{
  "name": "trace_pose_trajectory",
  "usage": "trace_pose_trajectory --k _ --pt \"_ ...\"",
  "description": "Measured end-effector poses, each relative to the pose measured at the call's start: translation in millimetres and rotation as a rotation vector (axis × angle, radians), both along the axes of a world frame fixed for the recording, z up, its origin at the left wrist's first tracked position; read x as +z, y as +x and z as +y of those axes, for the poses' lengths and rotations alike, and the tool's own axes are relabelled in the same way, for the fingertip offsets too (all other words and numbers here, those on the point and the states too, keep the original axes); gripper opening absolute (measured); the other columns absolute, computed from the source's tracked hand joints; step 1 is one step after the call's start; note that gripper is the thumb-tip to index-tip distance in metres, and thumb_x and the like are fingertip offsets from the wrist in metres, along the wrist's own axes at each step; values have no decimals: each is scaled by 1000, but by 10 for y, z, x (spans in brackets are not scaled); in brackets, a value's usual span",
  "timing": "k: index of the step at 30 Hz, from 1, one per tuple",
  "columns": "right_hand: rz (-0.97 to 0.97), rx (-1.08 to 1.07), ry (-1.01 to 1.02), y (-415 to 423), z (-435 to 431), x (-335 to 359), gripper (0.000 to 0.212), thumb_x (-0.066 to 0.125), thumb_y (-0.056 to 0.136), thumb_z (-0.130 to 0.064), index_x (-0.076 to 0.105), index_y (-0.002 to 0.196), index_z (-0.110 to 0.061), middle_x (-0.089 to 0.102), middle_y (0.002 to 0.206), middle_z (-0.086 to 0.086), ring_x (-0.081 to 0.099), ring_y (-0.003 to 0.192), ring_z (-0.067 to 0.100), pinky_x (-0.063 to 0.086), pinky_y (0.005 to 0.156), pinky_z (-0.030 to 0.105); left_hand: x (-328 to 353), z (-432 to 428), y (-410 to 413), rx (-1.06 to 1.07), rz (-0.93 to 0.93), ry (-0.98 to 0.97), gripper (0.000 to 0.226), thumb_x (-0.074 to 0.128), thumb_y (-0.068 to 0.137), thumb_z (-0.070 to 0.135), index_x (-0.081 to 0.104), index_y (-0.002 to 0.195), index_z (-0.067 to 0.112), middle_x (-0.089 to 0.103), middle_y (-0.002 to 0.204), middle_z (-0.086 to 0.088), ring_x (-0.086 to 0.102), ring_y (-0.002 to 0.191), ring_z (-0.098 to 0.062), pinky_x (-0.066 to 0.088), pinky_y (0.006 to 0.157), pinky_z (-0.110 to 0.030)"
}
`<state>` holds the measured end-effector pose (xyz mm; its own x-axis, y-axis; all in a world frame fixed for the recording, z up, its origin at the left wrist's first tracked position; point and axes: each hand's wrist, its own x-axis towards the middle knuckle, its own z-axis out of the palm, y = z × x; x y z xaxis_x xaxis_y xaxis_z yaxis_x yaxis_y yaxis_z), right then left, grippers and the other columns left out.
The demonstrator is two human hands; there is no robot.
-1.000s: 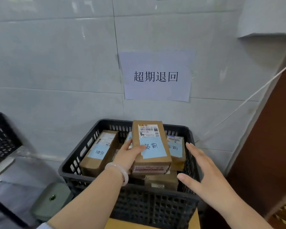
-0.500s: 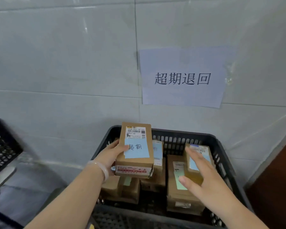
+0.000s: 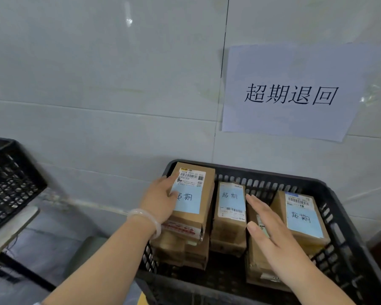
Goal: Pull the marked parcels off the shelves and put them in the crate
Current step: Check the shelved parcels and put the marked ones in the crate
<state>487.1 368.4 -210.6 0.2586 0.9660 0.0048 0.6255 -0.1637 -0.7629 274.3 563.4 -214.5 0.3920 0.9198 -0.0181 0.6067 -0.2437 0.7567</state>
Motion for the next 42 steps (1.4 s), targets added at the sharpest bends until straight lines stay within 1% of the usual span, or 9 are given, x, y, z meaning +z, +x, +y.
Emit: trace_pose_trajectory --k 4,9,14,18,22,25,31,36,42 --pt "8 -17 -10 -48 14 -10 67 21 74 -90 10 138 -71 7 144 -51 2 134 -23 13 115 30 31 -180 13 -95 278 362 42 42 99 44 48 141 41 27 159 7 21 145 -19 17 119 -35" --pt "-13 -9 -26 -161 15 -18 66 20 73 -91 9 136 -72 8 150 -42 3 140 -15 13 116 31 -72 -433 18 -317 580 487 80 16 76 85 25 147 49 16 162 10 3 150 -20 -8 118 -48" --pt "-61 26 -60 -188 -14 15 61 18 75 -89 8 133 -75 4 147 -47 2 138 -17 16 116 33 -102 -209 -35 -272 645 479 66 30 91 71 10 150 50 8 164 12 1 151 -18 -3 120 -50" --pt "-191 94 -124 -267 -25 66 52 17 76 -85 2 125 -81 -5 142 -51 -1 120 -35 23 108 22 -75 -116 -34 -303 696 462 64 31 94 67 3 150 52 3 164 13 -3 151 -17 -5 120 -54" --pt "-304 162 -139 -325 -66 126 63 13 70 -89 -5 130 -75 -9 145 -44 -4 135 -15 14 116 31 -7 -317 -87 -251 686 490 72 31 91 71 -1 151 49 -1 165 10 -5 151 -17 -5 120 -54" --pt "-358 229 -116 -341 -122 177 62 15 71 -88 -10 126 -77 -15 141 -47 -7 133 -14 12 115 31 53 -639 -275 -164 618 547 76 34 89 73 -3 151 48 1 165 9 -2 151 -17 -5 120 -52" --pt "-468 461 12 -501 -336 128 75 26 77 -85 -8 141 -63 -13 150 -39 -10 135 -12 8 115 32 75 -1630 -683 35 568 605 78 32 83 73 11 153 44 17 163 6 16 150 -20 8 120 -54" --pt "-491 730 177 -892 -616 12 78 36 80 -80 -6 143 -61 -18 144 -41 -31 121 -26 -6 109 21 -105 -2700 -1114 264 650 485 76 49 83 69 27 150 42 27 160 4 24 148 -22 11 119 -55" --pt "-461 1092 266 -1787 -1111 -225 84 42 82 -75 2 151 -48 -3 161 -19 -13 142 -6 -3 119 29 -124 -4015 -1719 612 770 324 76 59 81 63 36 149 37 32 158 -1 29 146 -25 16 117 -58"
